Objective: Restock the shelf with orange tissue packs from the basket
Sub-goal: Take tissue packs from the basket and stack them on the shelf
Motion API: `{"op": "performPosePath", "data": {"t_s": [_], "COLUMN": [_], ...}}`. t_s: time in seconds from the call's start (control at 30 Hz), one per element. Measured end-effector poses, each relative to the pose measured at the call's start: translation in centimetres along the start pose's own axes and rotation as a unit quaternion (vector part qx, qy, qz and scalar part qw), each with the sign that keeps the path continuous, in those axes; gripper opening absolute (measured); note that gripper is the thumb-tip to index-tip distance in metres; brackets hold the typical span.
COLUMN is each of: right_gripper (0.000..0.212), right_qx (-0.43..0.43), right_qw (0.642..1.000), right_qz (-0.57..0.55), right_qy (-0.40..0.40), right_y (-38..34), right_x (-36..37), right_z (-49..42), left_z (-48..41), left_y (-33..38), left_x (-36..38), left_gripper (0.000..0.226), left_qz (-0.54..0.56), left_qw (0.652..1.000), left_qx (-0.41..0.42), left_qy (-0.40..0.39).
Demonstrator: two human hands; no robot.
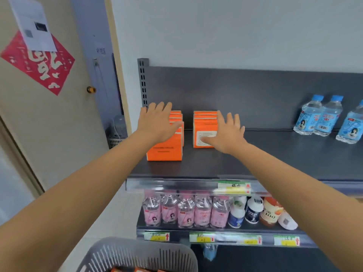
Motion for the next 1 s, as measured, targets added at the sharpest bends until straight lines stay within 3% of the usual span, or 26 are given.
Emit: {"op": "performPosePath", "data": {"t_s": [0.2,0.3,0.47,0.7,1.0], "right_gripper": [0.093,0.088,0.089,0.081,0.072], "right_qx": [-0.144,-0.185,-0.209,-0.138,-0.036], "right_qw": [0.988,0.983,0.972,0.945,0.870], "right_qz": [-0.042,-0.009,0.052,0.055,0.113], "right_qy": [0.027,0.019,-0.098,-0.293,-0.478], "right_y": [-8.3,-11.3,-15.3,-13.3,-4.9], "right_x": [3.5,6.9,16.0,28.0,40.8], "right_z": [10.4,15.5,22.2,26.0,29.3], "left_z": [11.3,16.8,24.9,33.2,40.3], "left_y": [-7.7,-11.1,-16.4,-17.1,-12.2], "left_x": [0.0,1.9,7.1,16.4,29.5], "left_gripper": [0.093,0.092,0.087,0.086,0.074], "left_qz": [-0.009,-0.022,-0.053,-0.007,0.072], "left_qw": [0.998,0.995,0.981,0.955,0.915], "left_qx": [-0.054,-0.074,-0.087,-0.085,0.002], "left_qy": [-0.015,-0.058,-0.164,-0.286,-0.397]}}
Point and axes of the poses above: each hand's wrist, its own z-axis away from the middle knuckle, its own x-axis out of the palm, y = z × x, the point moved 7 cm from there along -z, towards the middle knuckle, and after that the axes turned 3 degrees about x, right-handed, at the moved point
